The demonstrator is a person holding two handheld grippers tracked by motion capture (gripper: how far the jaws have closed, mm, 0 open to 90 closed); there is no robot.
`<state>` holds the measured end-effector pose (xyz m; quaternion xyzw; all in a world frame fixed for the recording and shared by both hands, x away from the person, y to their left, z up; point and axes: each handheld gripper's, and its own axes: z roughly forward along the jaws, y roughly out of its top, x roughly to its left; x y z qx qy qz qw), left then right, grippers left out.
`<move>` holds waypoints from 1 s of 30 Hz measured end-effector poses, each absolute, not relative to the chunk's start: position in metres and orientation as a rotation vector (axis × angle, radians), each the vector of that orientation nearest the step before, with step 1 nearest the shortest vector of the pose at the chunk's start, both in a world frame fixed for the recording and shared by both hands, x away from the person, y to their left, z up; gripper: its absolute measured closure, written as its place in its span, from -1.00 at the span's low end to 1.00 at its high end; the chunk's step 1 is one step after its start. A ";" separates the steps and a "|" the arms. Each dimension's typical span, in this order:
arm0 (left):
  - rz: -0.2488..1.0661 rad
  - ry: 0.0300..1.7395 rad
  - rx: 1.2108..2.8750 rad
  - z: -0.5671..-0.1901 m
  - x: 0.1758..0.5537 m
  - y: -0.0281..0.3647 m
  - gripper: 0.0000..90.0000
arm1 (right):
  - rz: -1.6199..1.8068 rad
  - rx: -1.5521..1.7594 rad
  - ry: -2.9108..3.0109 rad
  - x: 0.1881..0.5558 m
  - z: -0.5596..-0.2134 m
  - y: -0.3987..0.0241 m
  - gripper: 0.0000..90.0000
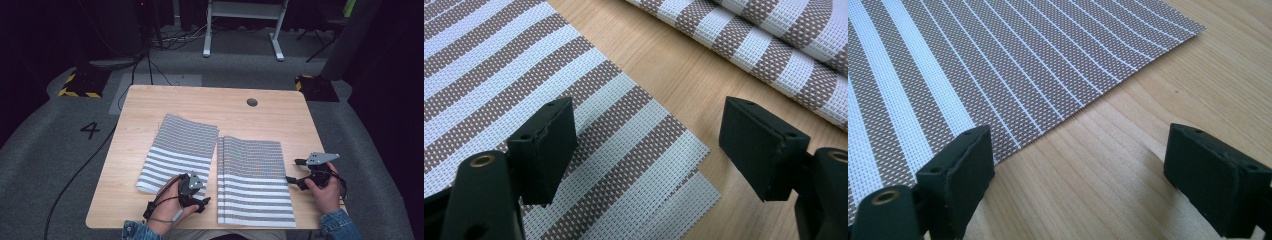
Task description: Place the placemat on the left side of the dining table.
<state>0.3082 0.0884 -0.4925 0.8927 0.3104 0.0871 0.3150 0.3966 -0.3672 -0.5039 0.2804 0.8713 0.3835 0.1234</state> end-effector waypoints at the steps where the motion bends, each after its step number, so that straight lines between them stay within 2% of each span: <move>1: 0.245 0.812 2.353 -0.493 0.308 0.089 -0.46 | 1.118 0.818 2.541 0.397 -0.504 -0.367 -0.71; 6: 0.290 0.821 2.334 -0.491 0.311 0.096 0.03 | 1.119 0.817 2.541 0.397 -0.504 -0.367 -0.72; 8: 0.278 0.856 2.327 -0.489 0.312 0.098 0.12 | 1.118 0.818 2.541 0.397 -0.504 -0.367 -0.72; 13: 0.250 0.906 2.271 -0.479 0.319 0.106 0.79 | 1.119 0.817 2.541 0.397 -0.504 -0.367 -0.72; 14: 0.268 0.908 2.264 -0.476 0.320 0.107 0.85 | 1.119 0.817 2.541 0.397 -0.504 -0.367 -0.71; 20: 0.350 0.898 2.149 -0.449 0.323 0.115 0.92 | 1.119 0.818 2.541 0.397 -0.504 -0.367 -0.71; 22: 0.414 0.898 2.056 -0.430 0.323 0.123 0.92 | 1.119 0.817 2.541 0.397 -0.504 -0.367 -0.72; 26: 0.447 0.909 1.948 -0.413 0.324 0.135 0.92 | 1.118 0.817 2.541 0.397 -0.504 -0.367 -0.71; 30: 0.573 0.941 1.870 -0.394 0.324 0.157 0.92 | 1.119 0.817 2.541 0.397 -0.504 -0.367 -0.71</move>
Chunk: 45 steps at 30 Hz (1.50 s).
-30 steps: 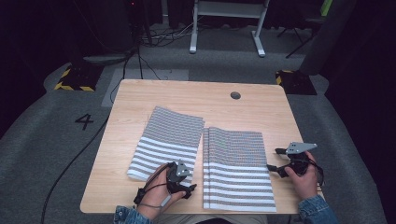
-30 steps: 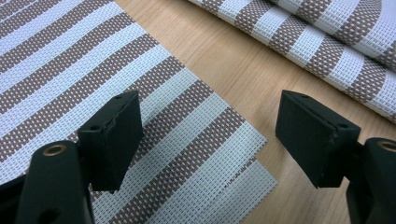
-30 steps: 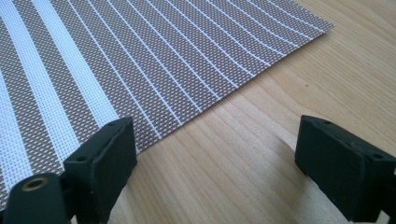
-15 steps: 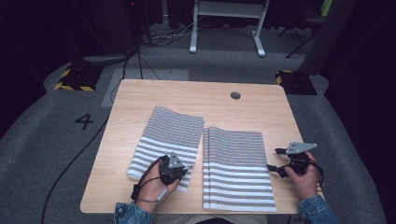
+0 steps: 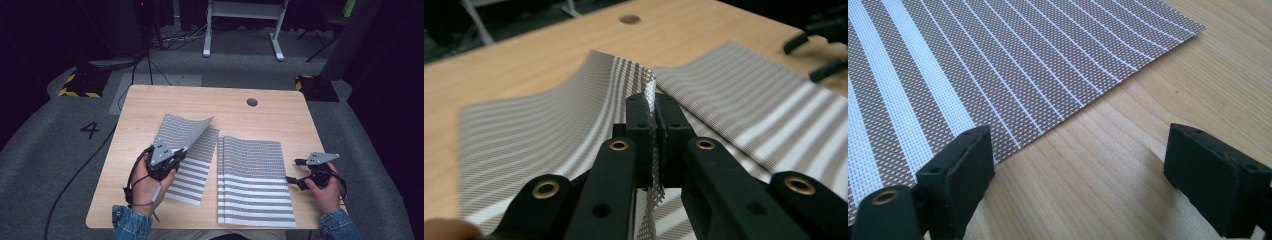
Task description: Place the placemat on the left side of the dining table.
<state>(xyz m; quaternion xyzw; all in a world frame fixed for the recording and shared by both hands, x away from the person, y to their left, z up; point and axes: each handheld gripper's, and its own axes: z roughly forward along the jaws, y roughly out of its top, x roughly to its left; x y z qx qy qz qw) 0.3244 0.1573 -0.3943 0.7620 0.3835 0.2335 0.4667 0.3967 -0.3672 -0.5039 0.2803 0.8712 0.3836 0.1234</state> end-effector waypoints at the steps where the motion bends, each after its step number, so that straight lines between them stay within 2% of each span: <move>1: 0.599 0.948 1.849 -0.391 0.324 0.162 0.92 | 1.119 0.818 2.541 0.397 -0.504 -0.367 -0.71; 14: 0.804 1.094 1.642 -0.366 0.318 0.232 0.92 | 1.118 0.817 2.541 0.397 -0.504 -0.367 -0.72; 23: 0.975 1.284 1.527 -0.365 0.303 0.287 0.87 | 1.119 0.817 2.541 0.397 -0.504 -0.367 -0.72; 25: 1.026 1.344 1.495 -0.367 0.301 0.297 0.70 | 1.118 0.817 2.541 0.397 -0.504 -0.367 -0.72; 27: 1.065 1.374 1.481 -0.368 0.300 0.300 0.22 | 1.118 0.817 2.541 0.397 -0.504 -0.367 -0.71; 29: 1.114 1.411 1.454 -0.367 0.299 0.301 -0.09 | 1.118 0.817 2.541 0.397 -0.504 -0.367 -0.71; 30: 1.114 1.411 1.454 -0.367 0.299 0.301 -0.17 | 1.118 0.817 2.541 0.397 -0.504 -0.367 -0.71; 34: 1.052 1.366 1.501 -0.368 0.304 0.285 -0.22 | 1.119 0.817 2.541 0.397 -0.504 -0.367 -0.71; 41: 0.793 1.251 1.690 -0.384 0.326 0.229 -0.25 | 1.118 0.818 2.541 0.397 -0.504 -0.367 -0.72; 42: 0.793 1.251 1.690 -0.384 0.326 0.229 -0.25 | 1.118 0.818 2.541 0.397 -0.504 -0.367 -0.72; 44: 0.689 1.217 1.750 -0.393 0.334 0.208 -0.27 | 1.118 0.817 2.541 0.397 -0.504 -0.367 -0.71; 45: 0.689 1.217 1.750 -0.393 0.334 0.208 -0.28 | 1.118 0.817 2.541 0.397 -0.504 -0.367 -0.71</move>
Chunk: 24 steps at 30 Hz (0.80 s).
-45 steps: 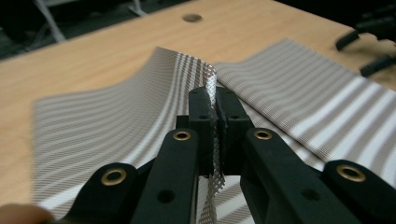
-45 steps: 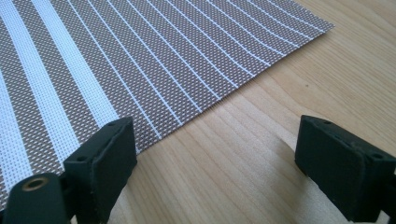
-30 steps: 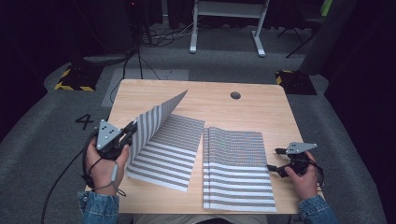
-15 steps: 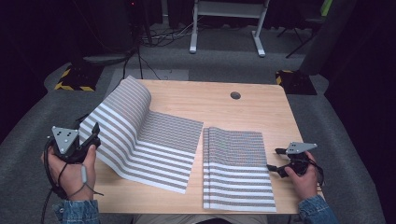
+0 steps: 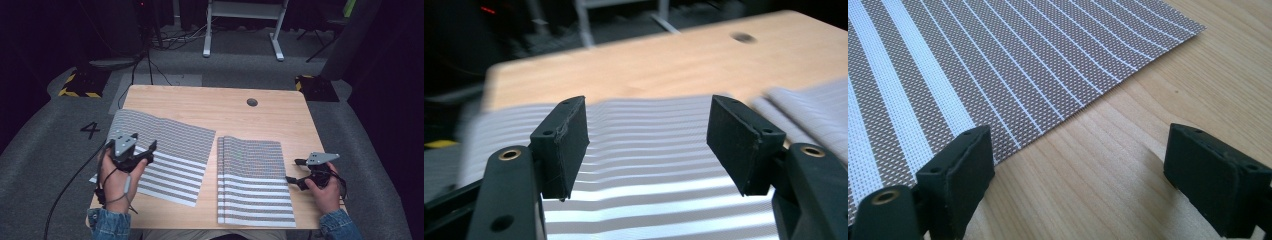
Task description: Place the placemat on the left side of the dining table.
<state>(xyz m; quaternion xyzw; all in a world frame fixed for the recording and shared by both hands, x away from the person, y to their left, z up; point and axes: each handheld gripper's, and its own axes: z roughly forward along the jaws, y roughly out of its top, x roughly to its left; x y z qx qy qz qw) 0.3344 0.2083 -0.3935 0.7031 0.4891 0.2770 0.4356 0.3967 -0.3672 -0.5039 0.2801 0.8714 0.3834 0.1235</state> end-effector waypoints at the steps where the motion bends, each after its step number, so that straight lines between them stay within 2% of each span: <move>1: 0.660 1.209 1.768 -0.397 0.337 0.202 -0.29 | 1.119 0.817 2.541 0.397 -0.504 -0.367 -0.71; 10: 0.437 1.204 1.973 -0.435 0.362 0.147 -0.31 | 1.118 0.817 2.541 0.397 -0.504 -0.367 -0.71; 24: 0.307 1.224 2.156 -0.482 0.387 0.103 -0.37 | 1.118 0.817 2.541 0.397 -0.504 -0.367 -0.71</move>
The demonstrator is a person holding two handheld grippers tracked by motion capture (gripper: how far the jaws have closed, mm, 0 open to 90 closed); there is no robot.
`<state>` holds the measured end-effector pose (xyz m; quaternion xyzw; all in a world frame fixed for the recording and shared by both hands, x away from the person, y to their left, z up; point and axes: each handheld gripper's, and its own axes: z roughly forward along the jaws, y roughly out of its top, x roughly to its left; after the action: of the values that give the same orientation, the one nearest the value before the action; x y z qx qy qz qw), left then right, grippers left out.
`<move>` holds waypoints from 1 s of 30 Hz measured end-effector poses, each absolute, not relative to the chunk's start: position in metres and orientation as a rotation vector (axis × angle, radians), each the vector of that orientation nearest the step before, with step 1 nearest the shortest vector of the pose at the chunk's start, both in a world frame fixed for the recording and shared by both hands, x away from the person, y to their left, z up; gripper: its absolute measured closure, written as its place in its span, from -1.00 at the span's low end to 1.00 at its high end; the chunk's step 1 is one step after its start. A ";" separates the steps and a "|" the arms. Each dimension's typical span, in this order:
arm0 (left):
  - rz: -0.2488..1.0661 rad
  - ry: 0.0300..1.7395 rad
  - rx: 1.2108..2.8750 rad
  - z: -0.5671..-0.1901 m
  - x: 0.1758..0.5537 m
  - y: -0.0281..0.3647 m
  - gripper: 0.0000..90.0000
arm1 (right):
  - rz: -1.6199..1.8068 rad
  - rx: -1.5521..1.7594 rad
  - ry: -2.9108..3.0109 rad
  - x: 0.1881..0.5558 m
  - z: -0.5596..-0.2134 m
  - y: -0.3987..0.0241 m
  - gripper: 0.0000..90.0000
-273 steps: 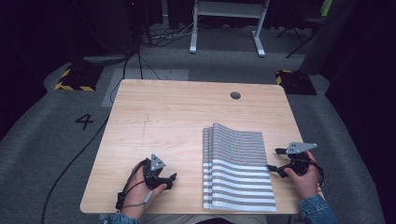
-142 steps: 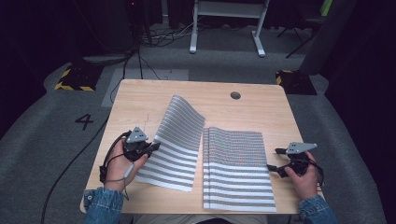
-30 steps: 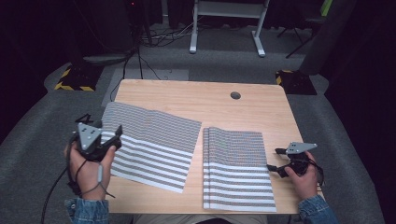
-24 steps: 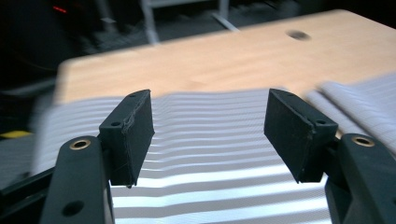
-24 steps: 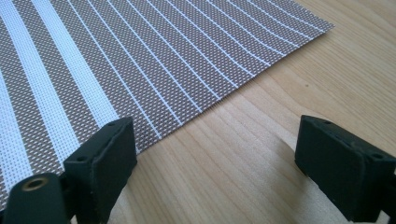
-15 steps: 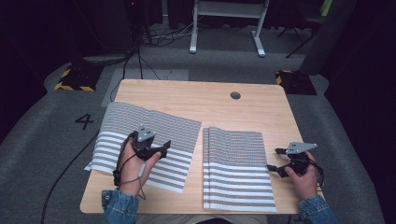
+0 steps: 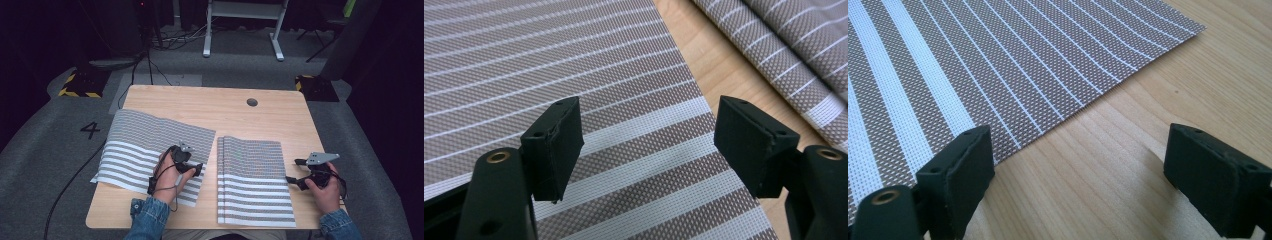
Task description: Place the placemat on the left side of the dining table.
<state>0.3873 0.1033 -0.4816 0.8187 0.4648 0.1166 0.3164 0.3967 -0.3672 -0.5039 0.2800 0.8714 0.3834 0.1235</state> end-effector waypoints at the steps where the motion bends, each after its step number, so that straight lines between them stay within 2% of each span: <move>1: 0.301 1.224 2.167 -0.483 0.388 0.102 -0.37 | 1.118 0.817 2.541 0.397 -0.504 -0.367 -0.72; 5: 0.295 1.234 2.179 -0.488 0.390 0.098 -0.42 | 1.118 0.818 2.541 0.397 -0.504 -0.367 -0.71; 8: 0.369 1.219 2.220 -0.488 0.388 0.095 -0.25 | 1.119 0.817 2.541 0.397 -0.504 -0.367 -0.71; 17: 0.375 1.240 2.234 -0.486 0.390 0.094 -0.18 | 1.118 0.817 2.541 0.397 -0.504 -0.367 -0.72; 22: 0.381 1.248 2.238 -0.485 0.394 0.094 -0.07 | 1.118 0.817 2.541 0.397 -0.504 -0.367 -0.72; 24: 0.384 1.245 2.242 -0.484 0.395 0.094 0.04 | 1.118 0.817 2.541 0.397 -0.504 -0.367 -0.72; 26: 0.391 1.229 2.227 -0.485 0.396 0.099 0.23 | 1.118 0.816 2.541 0.397 -0.504 -0.367 -0.72; 30: 0.398 1.252 2.149 -0.489 0.398 0.109 0.75 | 1.118 0.817 2.541 0.397 -0.504 -0.367 -0.72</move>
<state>0.3978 0.1094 -0.4890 0.8122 0.4732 0.1504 0.3062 0.3966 -0.3672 -0.5039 0.2800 0.8714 0.3834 0.1236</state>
